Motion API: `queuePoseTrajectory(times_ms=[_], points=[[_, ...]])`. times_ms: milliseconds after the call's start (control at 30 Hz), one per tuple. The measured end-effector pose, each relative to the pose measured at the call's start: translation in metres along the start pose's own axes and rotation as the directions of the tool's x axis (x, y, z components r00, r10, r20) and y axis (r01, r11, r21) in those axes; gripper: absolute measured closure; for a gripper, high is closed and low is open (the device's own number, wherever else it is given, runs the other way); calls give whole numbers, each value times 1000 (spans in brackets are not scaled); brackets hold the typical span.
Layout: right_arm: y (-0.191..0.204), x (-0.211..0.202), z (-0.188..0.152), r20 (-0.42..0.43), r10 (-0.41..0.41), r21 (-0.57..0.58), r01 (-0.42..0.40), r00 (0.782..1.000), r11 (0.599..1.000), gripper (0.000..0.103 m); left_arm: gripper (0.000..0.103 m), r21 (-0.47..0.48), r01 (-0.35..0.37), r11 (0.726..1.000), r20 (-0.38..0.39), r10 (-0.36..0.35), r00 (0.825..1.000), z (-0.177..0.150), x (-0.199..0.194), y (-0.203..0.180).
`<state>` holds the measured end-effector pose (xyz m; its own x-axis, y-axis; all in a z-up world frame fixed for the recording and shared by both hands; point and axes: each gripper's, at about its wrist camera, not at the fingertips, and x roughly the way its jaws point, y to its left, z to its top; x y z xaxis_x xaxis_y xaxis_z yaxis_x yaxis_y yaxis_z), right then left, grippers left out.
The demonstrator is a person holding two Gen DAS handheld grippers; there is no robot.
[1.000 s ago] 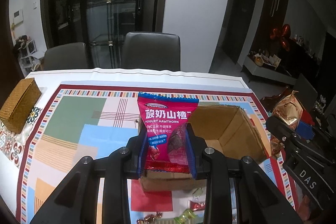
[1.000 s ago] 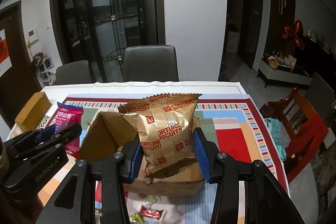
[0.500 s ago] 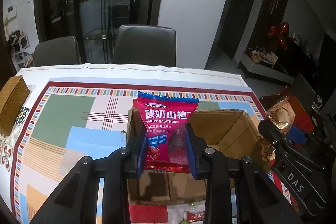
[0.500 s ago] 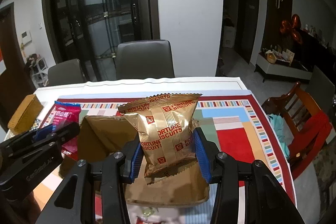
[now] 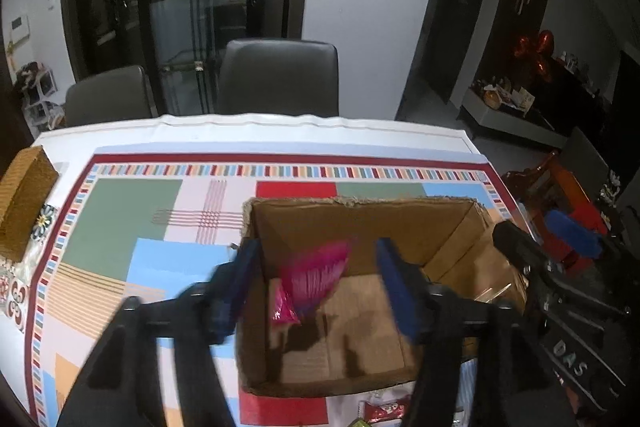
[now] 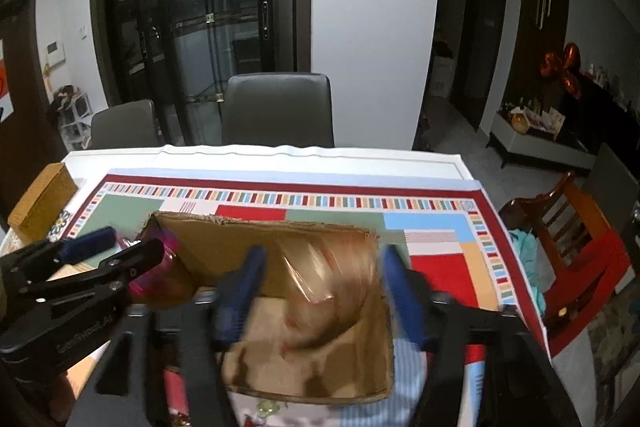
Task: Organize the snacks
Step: 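Open the left tool over the box while the right tool releases the biscuit bag, then withdraw both open tools from the box back toward the remaining snacks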
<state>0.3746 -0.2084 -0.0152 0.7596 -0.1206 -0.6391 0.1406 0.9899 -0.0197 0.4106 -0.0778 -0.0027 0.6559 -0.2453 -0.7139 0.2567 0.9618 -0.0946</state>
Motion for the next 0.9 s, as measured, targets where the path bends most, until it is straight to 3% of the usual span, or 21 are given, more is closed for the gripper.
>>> queuePoseTrajectory(times_ms=[200, 300, 500, 900], points=[[1, -9, 4, 33, -35, -15, 35, 999, 999, 18, 12, 12, -70, 997, 38, 70, 997, 0, -11, 5], [1, -13, 5, 35, -48, -21, 49, 998, 999, 18, 7, 13, -99, 995, 54, 98, 994, 0, -18, 9], [0, -20, 6, 28, -62, -18, 63, 998, 998, 18, 6, 32, -145, 989, 70, 143, 987, 0, -31, 14], [-2, -34, 3, 8, -75, -13, 75, 997, 997, 18, 6, 35, -141, 989, 54, 139, 989, -12, -46, 18]])
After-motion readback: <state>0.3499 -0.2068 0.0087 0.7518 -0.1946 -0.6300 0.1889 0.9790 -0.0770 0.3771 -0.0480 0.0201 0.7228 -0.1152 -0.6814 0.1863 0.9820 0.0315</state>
